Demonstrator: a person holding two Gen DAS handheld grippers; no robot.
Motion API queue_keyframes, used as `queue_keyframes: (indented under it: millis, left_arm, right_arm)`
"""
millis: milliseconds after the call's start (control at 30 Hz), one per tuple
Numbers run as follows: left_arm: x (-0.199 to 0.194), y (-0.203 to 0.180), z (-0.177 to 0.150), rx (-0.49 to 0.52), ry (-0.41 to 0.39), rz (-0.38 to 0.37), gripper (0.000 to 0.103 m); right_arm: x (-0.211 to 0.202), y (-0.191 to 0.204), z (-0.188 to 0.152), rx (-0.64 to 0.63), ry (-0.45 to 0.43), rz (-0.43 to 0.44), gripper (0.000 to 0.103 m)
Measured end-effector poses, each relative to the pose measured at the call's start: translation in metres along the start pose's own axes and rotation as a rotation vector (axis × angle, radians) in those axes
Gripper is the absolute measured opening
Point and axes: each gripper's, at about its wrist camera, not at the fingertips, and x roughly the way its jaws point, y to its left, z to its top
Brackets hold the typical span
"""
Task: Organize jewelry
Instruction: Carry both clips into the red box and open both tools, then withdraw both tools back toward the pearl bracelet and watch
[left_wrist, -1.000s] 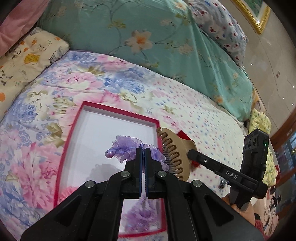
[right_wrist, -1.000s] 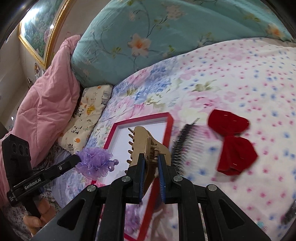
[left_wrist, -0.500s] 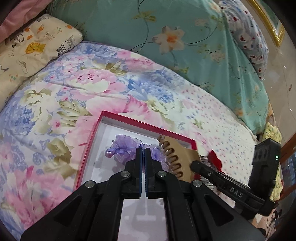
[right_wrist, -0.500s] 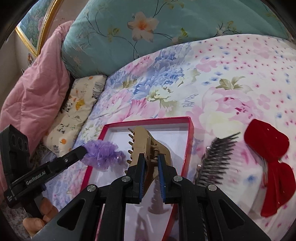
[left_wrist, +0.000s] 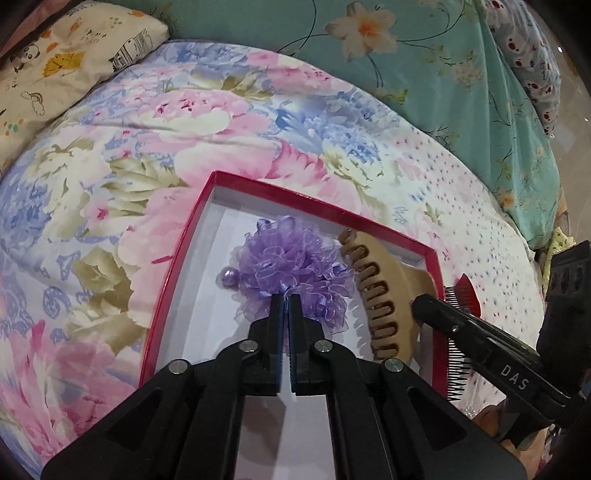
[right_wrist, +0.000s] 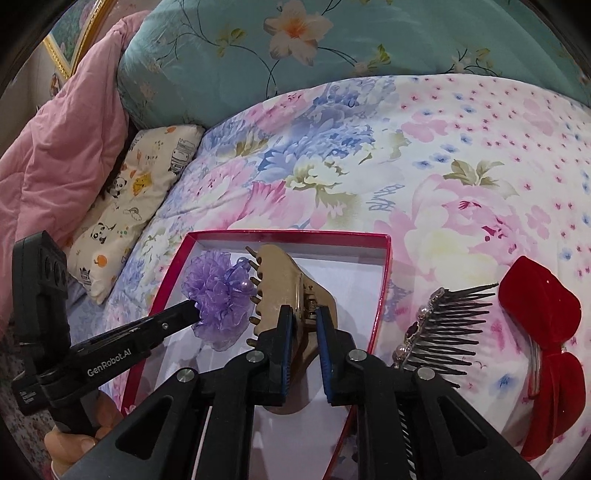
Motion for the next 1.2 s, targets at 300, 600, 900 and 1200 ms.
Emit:
queue_keyframes:
  millis: [300, 600, 900, 1200]
  left_arm:
    - [-0.008, -0.003, 0.001, 0.001, 0.017, 0.035, 0.037]
    - [-0.037, -0.012, -0.008, 0.009, -0.002, 0.043, 0.055]
    - [-0.061, -0.033, -0.035, 0.032, -0.005, 0.015, 0.061]
    - [-0.077, -0.072, -0.066, 0.085, 0.022, -0.034, 0.061]
  right_arm:
    - [-0.003, 0.003, 0.003, 0.007, 0.008, 0.021, 0.04]
    - [-0.052, -0.001, -0.002, 0.018, -0.07, 0.044, 0.042]
    - [-0.121, -0.055, -0.036, 0.121, -0.14, -0.012, 0.046]
    - [-0.173, -0.109, -0.08, 0.216, -0.152, -0.093, 0.048]
